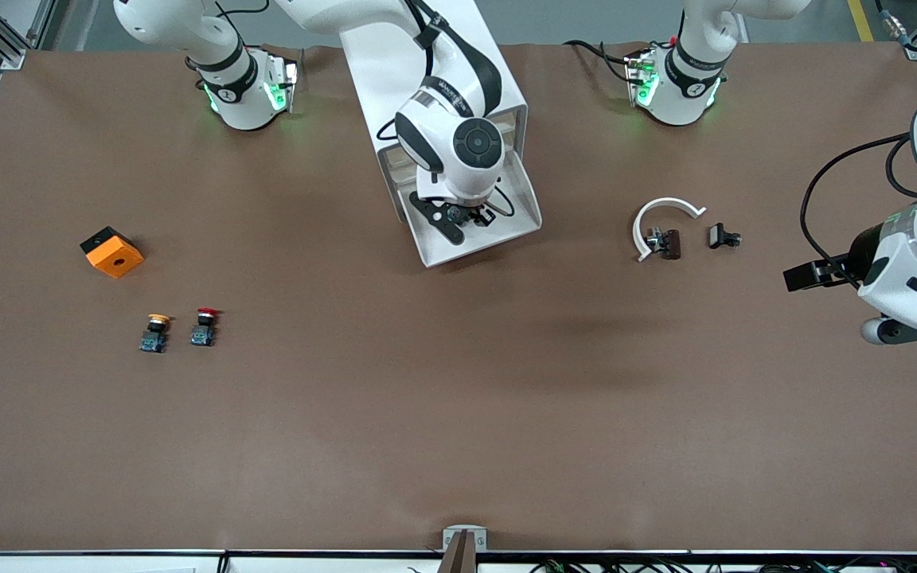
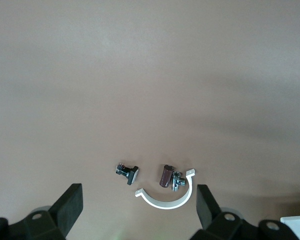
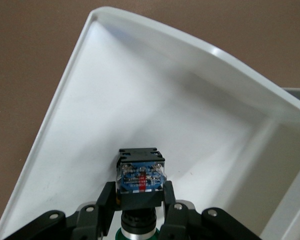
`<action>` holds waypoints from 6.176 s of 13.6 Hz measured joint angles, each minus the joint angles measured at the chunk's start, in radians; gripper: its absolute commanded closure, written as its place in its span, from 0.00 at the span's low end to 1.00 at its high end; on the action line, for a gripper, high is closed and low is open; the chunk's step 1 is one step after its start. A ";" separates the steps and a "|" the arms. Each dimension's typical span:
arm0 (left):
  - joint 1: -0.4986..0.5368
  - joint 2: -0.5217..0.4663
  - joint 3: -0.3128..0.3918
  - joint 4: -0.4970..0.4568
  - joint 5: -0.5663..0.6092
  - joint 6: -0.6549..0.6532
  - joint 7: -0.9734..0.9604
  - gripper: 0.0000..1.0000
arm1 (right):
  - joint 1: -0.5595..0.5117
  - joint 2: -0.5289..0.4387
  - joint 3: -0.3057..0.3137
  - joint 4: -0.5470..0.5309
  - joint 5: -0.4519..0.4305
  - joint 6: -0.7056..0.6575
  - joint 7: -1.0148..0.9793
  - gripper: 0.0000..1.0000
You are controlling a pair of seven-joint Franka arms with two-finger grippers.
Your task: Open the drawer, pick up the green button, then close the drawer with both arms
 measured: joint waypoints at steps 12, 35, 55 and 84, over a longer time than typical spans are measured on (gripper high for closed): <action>-0.253 0.096 -0.068 -0.293 -0.043 0.498 -0.423 0.00 | -0.322 -0.112 -0.039 0.266 -0.090 -0.480 -0.558 0.89; -0.492 0.229 -0.381 -0.490 -0.202 0.634 -0.712 0.00 | -0.703 -0.053 -0.040 -0.270 -0.285 0.312 -1.353 0.88; -0.020 0.090 -0.434 -0.422 -0.018 0.673 -0.621 0.00 | -0.730 -0.174 -0.035 -0.209 -0.315 0.219 -1.347 0.00; 0.376 -0.520 -0.441 -0.467 0.039 0.106 0.109 0.00 | -0.880 -0.400 -0.023 0.210 -0.142 -0.450 -1.628 0.00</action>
